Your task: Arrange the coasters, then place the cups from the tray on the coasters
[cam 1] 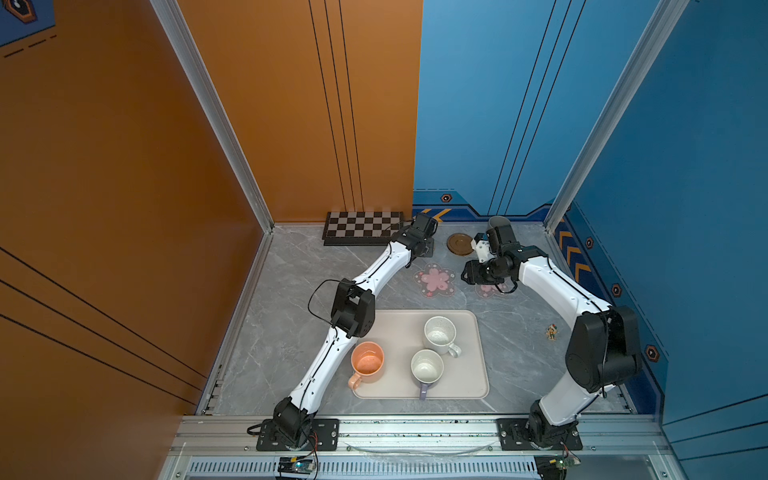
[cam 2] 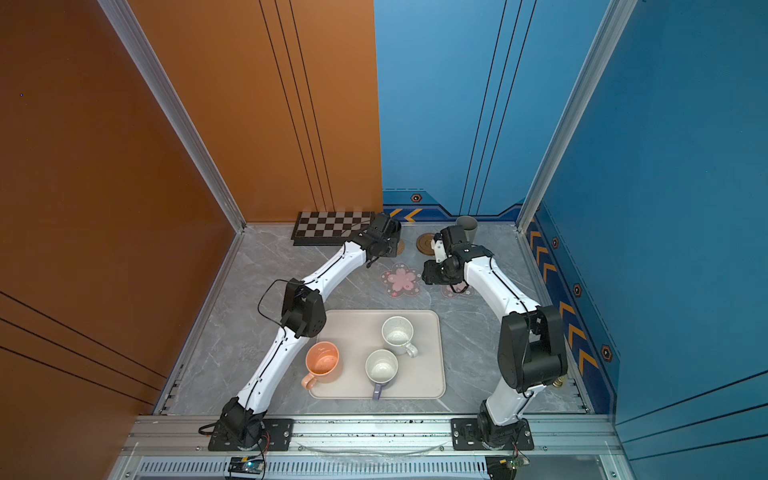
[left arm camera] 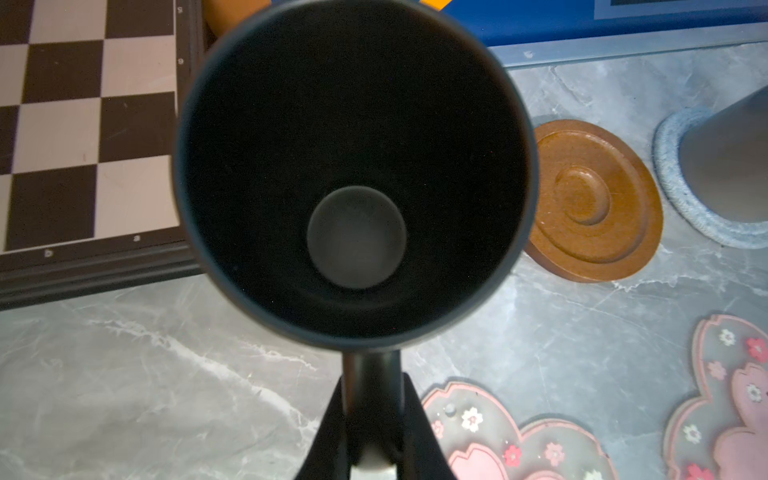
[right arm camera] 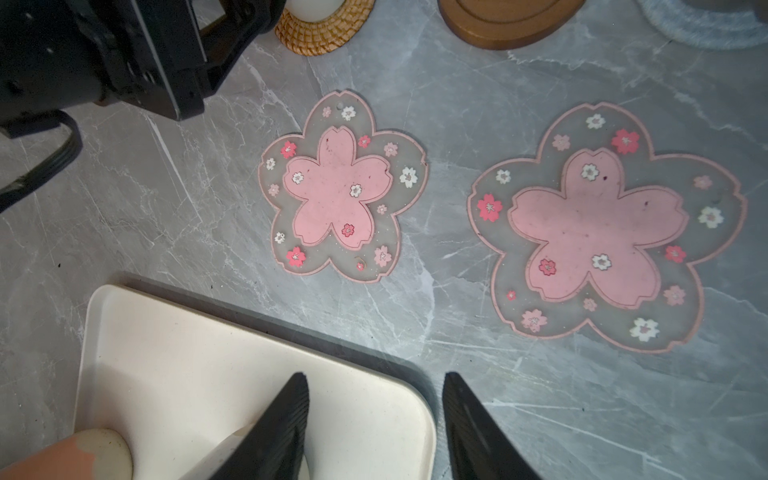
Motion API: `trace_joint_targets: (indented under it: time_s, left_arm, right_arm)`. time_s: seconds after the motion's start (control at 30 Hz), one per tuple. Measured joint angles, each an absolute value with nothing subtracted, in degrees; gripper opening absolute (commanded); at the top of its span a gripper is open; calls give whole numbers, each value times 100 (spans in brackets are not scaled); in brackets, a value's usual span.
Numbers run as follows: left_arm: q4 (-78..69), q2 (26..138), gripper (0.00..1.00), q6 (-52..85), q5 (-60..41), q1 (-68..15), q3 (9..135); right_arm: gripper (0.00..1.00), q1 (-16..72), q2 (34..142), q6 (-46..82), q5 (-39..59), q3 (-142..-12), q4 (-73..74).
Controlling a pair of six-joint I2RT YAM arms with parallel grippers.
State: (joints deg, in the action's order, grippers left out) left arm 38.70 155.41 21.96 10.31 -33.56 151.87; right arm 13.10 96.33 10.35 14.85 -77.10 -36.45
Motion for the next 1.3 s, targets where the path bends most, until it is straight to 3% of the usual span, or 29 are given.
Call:
trace_joint_targets:
  time_s: [0.27,0.43,0.6,0.97,1.3]
  left_arm:
    - [3745,15644,14,2292,998,-3391,15277]
    - [3623,15554,33,2388,993,-3371,15004]
    - [3752,15554,44,2510,884,-3326,14776]
    - [3756,15362,46,2491,832,-3350,14560]
    - [3721,13841,46,2209,904,-3387,13535]
  right_arm:
    - [55,1310,9633,1035,1483,-7647,-3636]
    - [54,1306,9633,1037,1485,-7640,-3634]
    - [54,1306,9633,1048,1485,-7629,-3634]
    - [55,1306,9356,1153,1485,-7540,-3632]
    - [55,1385,8997,1332,1459,-7533,-3623]
